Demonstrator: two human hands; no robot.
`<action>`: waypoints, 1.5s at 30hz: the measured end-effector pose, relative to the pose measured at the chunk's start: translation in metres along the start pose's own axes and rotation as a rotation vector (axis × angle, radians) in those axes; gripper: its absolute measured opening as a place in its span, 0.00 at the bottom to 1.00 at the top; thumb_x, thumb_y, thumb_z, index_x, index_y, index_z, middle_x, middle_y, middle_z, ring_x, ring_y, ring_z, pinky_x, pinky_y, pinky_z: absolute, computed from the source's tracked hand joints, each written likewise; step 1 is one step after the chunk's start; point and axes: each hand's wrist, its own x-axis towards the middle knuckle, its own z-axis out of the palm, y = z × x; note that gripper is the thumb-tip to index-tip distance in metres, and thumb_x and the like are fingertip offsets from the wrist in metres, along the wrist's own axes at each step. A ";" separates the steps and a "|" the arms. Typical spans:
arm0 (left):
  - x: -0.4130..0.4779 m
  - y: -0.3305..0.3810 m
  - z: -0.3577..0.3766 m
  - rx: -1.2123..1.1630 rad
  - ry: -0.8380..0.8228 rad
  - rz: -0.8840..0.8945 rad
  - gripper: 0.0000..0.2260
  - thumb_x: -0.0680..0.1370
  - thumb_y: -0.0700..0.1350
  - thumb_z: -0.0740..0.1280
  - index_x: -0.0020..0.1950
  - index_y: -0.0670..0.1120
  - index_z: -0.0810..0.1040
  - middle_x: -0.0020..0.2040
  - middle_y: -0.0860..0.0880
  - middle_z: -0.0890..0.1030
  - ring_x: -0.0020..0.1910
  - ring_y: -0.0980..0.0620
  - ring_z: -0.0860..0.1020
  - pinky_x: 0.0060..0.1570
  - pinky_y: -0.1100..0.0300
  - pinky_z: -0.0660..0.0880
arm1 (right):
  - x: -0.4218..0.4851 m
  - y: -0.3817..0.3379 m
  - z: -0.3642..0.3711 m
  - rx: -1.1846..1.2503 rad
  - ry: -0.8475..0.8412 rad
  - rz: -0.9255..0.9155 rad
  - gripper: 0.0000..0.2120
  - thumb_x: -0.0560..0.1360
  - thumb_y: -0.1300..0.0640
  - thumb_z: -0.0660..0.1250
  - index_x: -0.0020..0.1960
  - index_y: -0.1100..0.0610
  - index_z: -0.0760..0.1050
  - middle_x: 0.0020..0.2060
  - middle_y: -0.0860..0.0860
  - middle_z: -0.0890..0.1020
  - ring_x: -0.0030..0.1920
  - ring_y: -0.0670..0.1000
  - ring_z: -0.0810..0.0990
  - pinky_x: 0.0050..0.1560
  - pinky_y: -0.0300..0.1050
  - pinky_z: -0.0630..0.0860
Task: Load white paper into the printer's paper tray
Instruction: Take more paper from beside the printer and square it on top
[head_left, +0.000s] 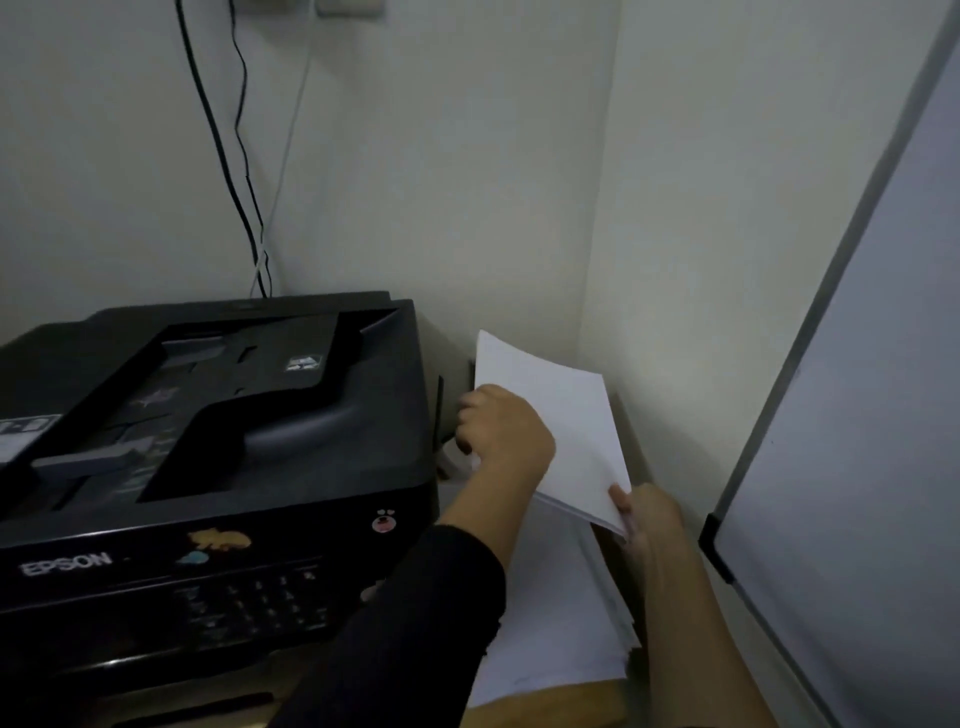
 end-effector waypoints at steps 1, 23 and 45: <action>0.005 -0.002 -0.015 -0.072 -0.002 0.008 0.31 0.78 0.47 0.63 0.74 0.32 0.56 0.71 0.35 0.63 0.66 0.39 0.70 0.56 0.51 0.74 | -0.007 -0.008 0.000 0.008 -0.014 -0.018 0.11 0.80 0.63 0.60 0.49 0.73 0.70 0.42 0.59 0.73 0.43 0.56 0.72 0.37 0.47 0.71; 0.037 -0.321 -0.199 -0.526 0.287 -0.192 0.12 0.80 0.39 0.61 0.59 0.33 0.75 0.62 0.38 0.77 0.57 0.41 0.78 0.50 0.56 0.74 | -0.192 -0.155 0.244 0.097 -0.189 -0.404 0.13 0.76 0.70 0.63 0.58 0.74 0.73 0.49 0.62 0.78 0.46 0.56 0.75 0.45 0.46 0.69; 0.078 -0.509 -0.201 -1.044 0.557 0.036 0.17 0.79 0.37 0.63 0.67 0.39 0.66 0.64 0.41 0.75 0.59 0.46 0.75 0.59 0.55 0.70 | -0.254 -0.157 0.440 0.079 -0.279 -0.789 0.23 0.78 0.68 0.59 0.72 0.59 0.63 0.63 0.54 0.75 0.58 0.52 0.74 0.59 0.41 0.67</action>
